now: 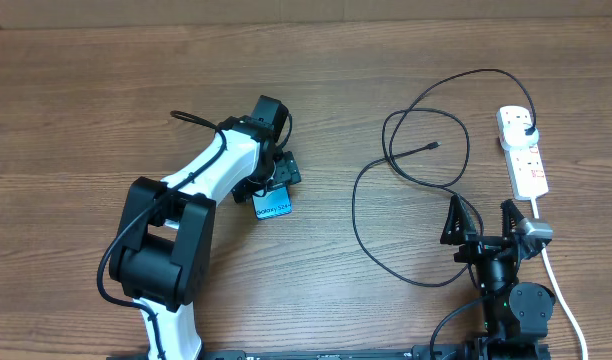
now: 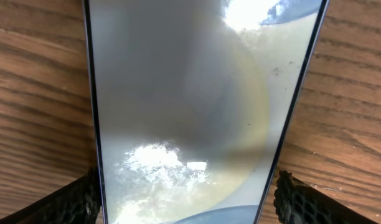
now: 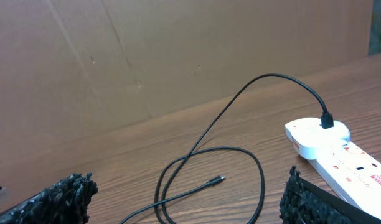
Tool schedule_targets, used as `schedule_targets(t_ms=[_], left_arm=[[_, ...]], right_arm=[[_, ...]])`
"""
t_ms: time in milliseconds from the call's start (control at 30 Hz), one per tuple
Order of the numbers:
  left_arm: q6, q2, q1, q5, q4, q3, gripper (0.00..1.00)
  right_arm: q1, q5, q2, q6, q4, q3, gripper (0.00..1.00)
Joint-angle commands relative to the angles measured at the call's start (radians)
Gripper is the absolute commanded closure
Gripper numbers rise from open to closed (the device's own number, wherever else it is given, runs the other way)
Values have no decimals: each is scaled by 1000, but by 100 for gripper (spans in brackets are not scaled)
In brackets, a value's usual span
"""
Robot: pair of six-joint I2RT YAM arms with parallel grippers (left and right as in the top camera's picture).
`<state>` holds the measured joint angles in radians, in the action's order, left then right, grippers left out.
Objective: Plug charger to phone and switch on socket
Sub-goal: 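Lift the phone upright with the left gripper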
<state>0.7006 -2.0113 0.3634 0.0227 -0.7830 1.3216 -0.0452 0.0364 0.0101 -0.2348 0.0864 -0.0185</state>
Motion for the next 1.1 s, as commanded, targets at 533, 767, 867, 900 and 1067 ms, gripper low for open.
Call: schedule_targets(t_ms=[533,767,867,900,1067], left_arm=[[-39,-109,2,-23,57,-63,8],[-39,-114,2,-22,56,-63,9],[-39,-133,2,2,57,-63,9],[-39,-146,2,16,58,-63,9],[-40,-211,2,48,42,-63,13]], right_arm=[[5,-9,-5,8,-5,11,0],[5,-9,-5,7,-5,11,0],[5,-9,-5,8,-5,11,0],[5,-9,-5,8,-5,11,0],[5,-9,-5,8,-5,11,0]])
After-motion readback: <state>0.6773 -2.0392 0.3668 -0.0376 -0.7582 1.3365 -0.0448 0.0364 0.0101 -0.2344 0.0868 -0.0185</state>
